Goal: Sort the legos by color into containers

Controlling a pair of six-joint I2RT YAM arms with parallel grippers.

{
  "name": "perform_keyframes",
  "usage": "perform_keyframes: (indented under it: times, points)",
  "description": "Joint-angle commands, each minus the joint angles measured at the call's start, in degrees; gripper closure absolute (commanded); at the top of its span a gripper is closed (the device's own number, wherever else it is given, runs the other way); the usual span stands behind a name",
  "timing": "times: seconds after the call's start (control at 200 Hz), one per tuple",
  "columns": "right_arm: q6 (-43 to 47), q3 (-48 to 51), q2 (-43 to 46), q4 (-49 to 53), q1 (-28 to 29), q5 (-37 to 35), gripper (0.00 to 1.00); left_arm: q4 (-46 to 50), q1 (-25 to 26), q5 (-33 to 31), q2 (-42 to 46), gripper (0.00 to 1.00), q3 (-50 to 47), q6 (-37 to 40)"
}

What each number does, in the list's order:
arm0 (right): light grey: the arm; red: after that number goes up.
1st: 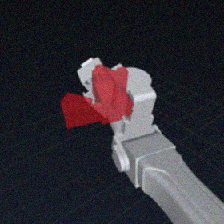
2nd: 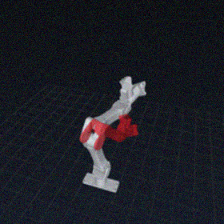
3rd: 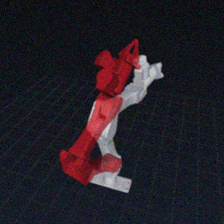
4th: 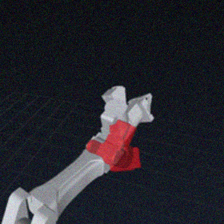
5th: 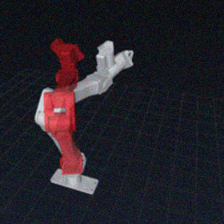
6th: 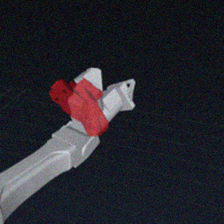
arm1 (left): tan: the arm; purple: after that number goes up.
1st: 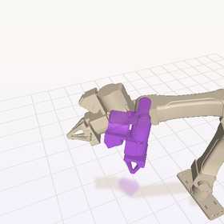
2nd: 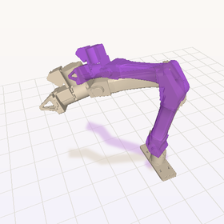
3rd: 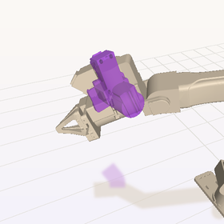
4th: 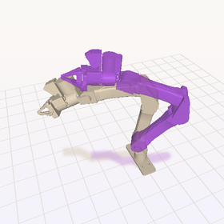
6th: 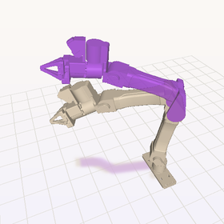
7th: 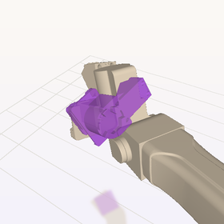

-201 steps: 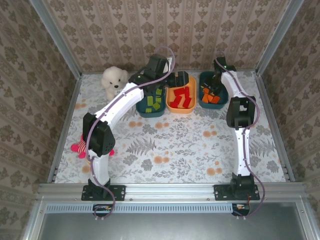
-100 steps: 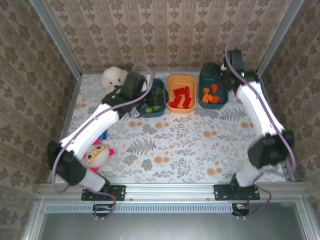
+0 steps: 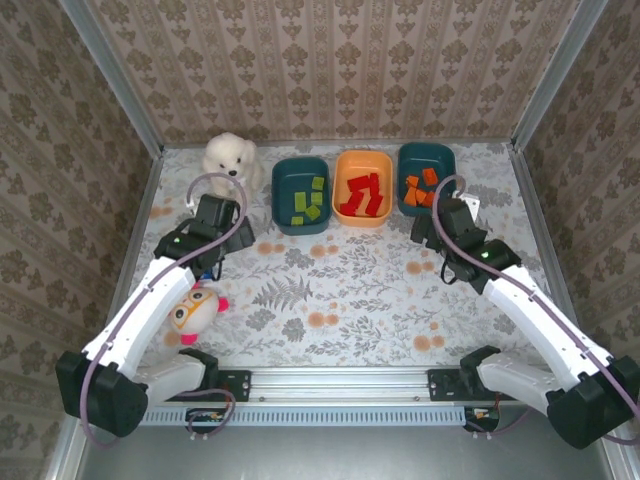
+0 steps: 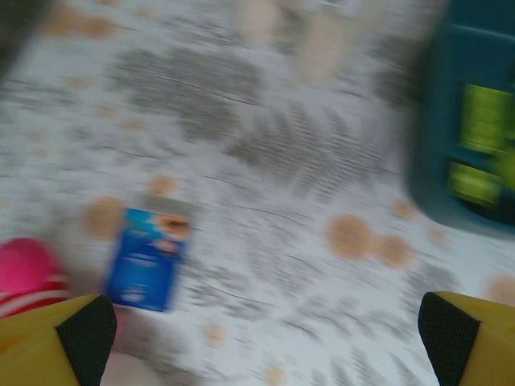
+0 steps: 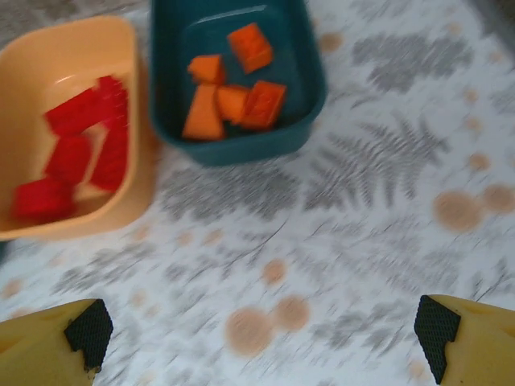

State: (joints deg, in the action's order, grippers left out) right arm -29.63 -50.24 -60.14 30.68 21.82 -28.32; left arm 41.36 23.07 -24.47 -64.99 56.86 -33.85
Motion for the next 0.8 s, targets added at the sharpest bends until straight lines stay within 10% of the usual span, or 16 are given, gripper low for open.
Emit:
perform_keyframes:
  times: [0.0, 0.235, 0.61, 0.795]
  points:
    - [15.2, 7.4, -2.4, -19.2, -1.0, -12.3, 0.00, 1.2, -2.9, -16.4, -6.6, 0.00, -0.7, 8.0]
    - [20.5, 10.1, -13.9, -29.1, -7.3, -3.3, 0.00, -6.3, -8.2, -7.2, -20.6, 0.00, 1.7, 22.4]
    - [28.8, 10.1, -27.2, -50.3, -13.4, 5.4, 0.00, -54.2, -16.0, 15.2, -18.8, 0.00, -14.9, 37.3]
    - [28.5, 18.0, -27.3, -64.4, -16.5, 11.3, 0.00, -63.2, -19.1, 19.0, -22.4, 0.00, -18.6, 38.6]
